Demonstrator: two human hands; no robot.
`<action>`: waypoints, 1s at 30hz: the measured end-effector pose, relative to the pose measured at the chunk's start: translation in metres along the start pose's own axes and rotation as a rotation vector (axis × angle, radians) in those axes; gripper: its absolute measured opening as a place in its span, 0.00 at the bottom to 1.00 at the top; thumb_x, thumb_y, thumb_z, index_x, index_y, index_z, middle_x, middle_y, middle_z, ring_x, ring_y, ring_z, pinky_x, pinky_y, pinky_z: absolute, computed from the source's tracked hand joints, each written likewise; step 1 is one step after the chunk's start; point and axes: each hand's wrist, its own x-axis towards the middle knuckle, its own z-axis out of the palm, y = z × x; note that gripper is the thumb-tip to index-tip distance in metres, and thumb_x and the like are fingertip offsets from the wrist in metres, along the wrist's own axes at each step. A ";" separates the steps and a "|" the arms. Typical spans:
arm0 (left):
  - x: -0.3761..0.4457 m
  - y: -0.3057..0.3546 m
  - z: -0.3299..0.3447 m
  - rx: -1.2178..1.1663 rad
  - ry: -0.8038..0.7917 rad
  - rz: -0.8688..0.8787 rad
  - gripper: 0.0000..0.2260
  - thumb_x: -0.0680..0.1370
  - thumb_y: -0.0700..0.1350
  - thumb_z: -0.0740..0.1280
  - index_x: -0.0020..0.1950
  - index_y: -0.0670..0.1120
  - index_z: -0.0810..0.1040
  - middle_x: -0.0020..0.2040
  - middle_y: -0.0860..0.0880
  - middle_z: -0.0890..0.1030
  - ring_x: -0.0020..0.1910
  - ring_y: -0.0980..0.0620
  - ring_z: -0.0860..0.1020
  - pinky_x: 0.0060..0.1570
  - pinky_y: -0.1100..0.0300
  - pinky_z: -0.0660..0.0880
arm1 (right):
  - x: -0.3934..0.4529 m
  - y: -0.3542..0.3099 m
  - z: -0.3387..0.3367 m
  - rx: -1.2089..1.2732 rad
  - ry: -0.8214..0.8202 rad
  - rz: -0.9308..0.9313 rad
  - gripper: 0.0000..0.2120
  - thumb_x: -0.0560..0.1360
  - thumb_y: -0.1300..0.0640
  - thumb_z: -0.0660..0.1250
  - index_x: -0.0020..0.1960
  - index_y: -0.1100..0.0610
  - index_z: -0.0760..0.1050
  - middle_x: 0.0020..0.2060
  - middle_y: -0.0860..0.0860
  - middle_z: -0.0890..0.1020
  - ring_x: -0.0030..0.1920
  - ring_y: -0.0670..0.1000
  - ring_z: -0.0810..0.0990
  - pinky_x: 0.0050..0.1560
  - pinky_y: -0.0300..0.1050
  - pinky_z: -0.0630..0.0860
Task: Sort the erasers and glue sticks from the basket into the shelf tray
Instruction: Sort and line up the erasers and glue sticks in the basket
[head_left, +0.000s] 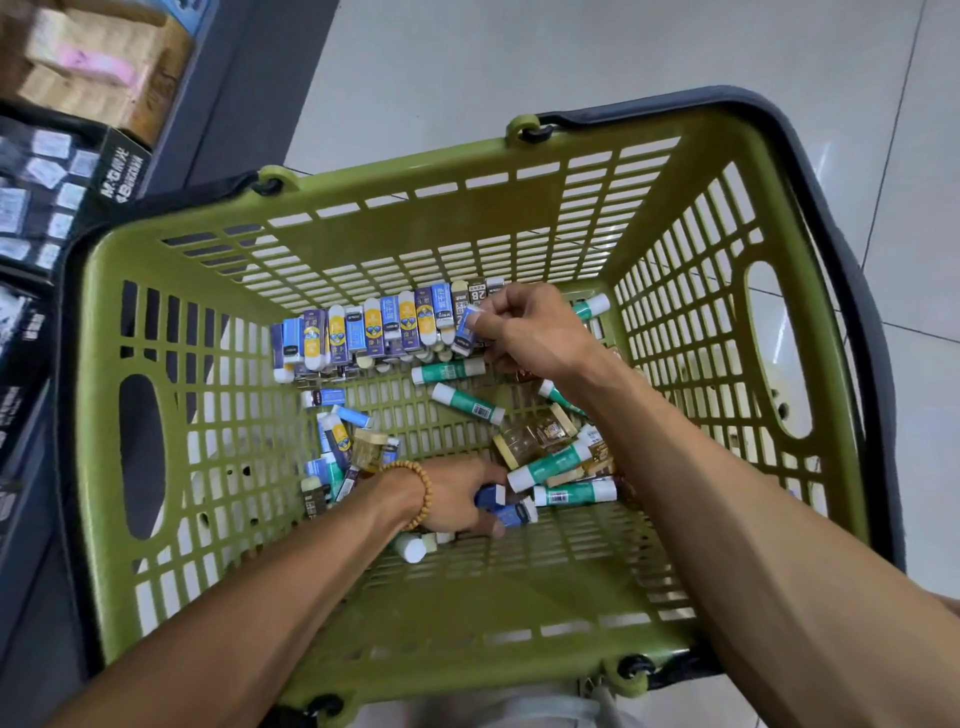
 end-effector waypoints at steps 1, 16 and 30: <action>0.000 0.000 0.000 -0.015 0.010 0.000 0.13 0.77 0.51 0.69 0.60 0.49 0.75 0.46 0.50 0.78 0.44 0.49 0.76 0.37 0.60 0.68 | 0.000 0.000 0.000 -0.007 0.000 -0.001 0.05 0.78 0.60 0.69 0.44 0.58 0.77 0.38 0.56 0.82 0.36 0.51 0.78 0.37 0.46 0.77; -0.047 -0.048 0.000 -0.513 0.262 -0.031 0.07 0.77 0.45 0.70 0.47 0.41 0.81 0.41 0.43 0.82 0.38 0.55 0.76 0.44 0.58 0.73 | 0.002 -0.009 0.016 -0.033 -0.023 -0.008 0.07 0.80 0.62 0.67 0.44 0.63 0.78 0.36 0.55 0.80 0.33 0.48 0.78 0.35 0.42 0.77; -0.098 -0.073 0.006 -1.246 0.758 -0.039 0.02 0.79 0.37 0.66 0.46 0.41 0.77 0.32 0.48 0.73 0.29 0.55 0.70 0.27 0.64 0.65 | 0.048 -0.025 0.109 -0.279 0.026 -0.137 0.12 0.77 0.58 0.70 0.35 0.54 0.77 0.33 0.55 0.84 0.33 0.54 0.85 0.43 0.58 0.83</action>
